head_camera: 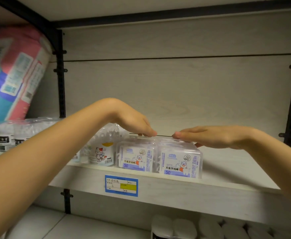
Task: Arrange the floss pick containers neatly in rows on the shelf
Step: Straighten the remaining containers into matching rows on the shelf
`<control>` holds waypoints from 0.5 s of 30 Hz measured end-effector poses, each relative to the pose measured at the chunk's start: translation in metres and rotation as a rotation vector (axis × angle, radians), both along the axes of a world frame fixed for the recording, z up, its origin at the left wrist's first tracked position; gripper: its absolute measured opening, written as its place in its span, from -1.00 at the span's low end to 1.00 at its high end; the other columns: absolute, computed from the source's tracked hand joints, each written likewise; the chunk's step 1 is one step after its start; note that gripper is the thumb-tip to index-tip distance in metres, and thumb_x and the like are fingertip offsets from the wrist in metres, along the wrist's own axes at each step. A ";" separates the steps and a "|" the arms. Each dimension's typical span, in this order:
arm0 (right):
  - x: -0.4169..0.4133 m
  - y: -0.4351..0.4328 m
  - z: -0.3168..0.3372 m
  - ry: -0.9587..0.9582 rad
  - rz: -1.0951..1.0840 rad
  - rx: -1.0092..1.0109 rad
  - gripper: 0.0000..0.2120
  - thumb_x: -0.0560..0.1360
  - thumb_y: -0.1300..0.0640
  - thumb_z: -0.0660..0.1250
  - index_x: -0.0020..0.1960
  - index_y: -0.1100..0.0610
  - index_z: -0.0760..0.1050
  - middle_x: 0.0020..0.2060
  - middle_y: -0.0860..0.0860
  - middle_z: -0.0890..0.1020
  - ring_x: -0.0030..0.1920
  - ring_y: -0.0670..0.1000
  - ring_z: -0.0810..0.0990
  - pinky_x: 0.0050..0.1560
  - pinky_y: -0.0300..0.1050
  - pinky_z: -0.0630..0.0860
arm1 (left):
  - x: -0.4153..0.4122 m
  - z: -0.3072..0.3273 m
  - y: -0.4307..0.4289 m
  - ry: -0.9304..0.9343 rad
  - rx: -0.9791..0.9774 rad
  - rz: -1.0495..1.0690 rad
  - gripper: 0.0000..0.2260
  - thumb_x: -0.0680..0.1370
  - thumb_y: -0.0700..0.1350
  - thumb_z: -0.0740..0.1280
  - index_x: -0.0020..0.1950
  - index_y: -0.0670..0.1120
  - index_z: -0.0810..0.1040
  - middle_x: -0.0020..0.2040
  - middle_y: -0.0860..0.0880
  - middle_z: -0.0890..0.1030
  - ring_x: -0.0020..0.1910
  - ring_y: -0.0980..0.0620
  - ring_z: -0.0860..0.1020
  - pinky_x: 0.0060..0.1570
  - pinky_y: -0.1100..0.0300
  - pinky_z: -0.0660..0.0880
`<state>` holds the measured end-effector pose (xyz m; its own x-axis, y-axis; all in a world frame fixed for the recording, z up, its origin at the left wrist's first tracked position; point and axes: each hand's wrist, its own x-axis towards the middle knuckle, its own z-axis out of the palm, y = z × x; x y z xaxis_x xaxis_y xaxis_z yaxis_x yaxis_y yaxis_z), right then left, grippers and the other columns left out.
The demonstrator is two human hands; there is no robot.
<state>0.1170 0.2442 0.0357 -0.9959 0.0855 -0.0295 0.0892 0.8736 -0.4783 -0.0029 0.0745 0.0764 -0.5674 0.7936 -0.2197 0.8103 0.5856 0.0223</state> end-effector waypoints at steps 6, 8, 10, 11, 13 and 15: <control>0.009 -0.010 0.001 0.043 -0.044 0.066 -0.32 0.38 -0.31 -0.04 0.44 -0.07 0.25 0.32 -0.32 0.26 0.30 -0.30 0.22 0.30 -0.38 0.05 | 0.009 -0.007 -0.016 0.027 0.111 -0.034 -0.51 0.62 0.16 -0.04 0.45 -0.05 0.30 0.48 0.02 0.31 0.45 0.03 0.26 0.45 0.11 0.12; 0.012 -0.007 0.002 0.161 -0.066 0.120 -0.24 0.34 -0.42 -0.08 0.44 -0.09 0.24 0.38 -0.28 0.27 0.36 -0.25 0.23 0.36 -0.33 0.05 | 0.015 -0.007 -0.035 0.176 0.343 -0.081 -0.54 0.62 0.13 -0.01 0.42 -0.04 0.36 0.43 0.00 0.38 0.40 0.02 0.33 0.41 0.15 0.20; 0.016 -0.005 0.004 0.389 -0.081 0.203 -0.18 0.27 -0.57 -0.12 0.36 -0.17 0.33 0.29 -0.33 0.38 0.29 -0.26 0.35 0.30 -0.31 0.19 | 0.017 -0.009 -0.066 0.279 0.652 -0.105 -0.62 0.61 0.11 0.07 0.25 -0.04 0.52 0.22 -0.03 0.58 0.22 -0.01 0.50 0.29 0.08 0.37; 0.018 -0.007 0.005 0.518 -0.078 0.229 -0.21 0.20 -0.60 -0.09 0.27 -0.25 0.40 0.20 -0.40 0.44 0.21 -0.32 0.41 0.22 -0.31 0.27 | 0.016 -0.011 -0.086 0.290 0.811 -0.104 -0.64 0.59 0.13 0.11 0.14 -0.03 0.58 0.09 -0.01 0.64 0.11 0.00 0.55 0.19 0.03 0.44; 0.020 -0.020 0.006 0.715 -0.056 0.257 -0.38 0.21 -0.59 -0.04 0.10 -0.37 0.45 0.05 -0.48 0.52 0.11 -0.43 0.44 0.09 -0.30 0.36 | 0.010 -0.019 -0.129 0.285 1.055 -0.075 -0.68 0.51 0.12 0.15 -0.01 -0.01 0.62 -0.09 0.07 0.67 -0.05 0.02 0.60 0.06 0.00 0.51; 0.017 -0.039 0.007 0.775 -0.039 0.280 -0.52 0.29 -0.53 0.00 0.05 -0.38 0.47 0.03 -0.46 0.54 0.08 -0.43 0.47 0.11 -0.18 0.43 | -0.005 -0.028 -0.169 0.294 1.143 0.000 -0.77 0.53 0.06 0.21 -0.04 -0.01 0.62 -0.13 0.06 0.67 -0.11 0.07 0.60 0.03 0.09 0.53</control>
<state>0.1338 0.2050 0.0426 -0.7212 0.0220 0.6923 -0.1441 0.9729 -0.1810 -0.0081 -0.0945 0.0482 -0.4773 0.4448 0.7578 0.8720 0.3466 0.3458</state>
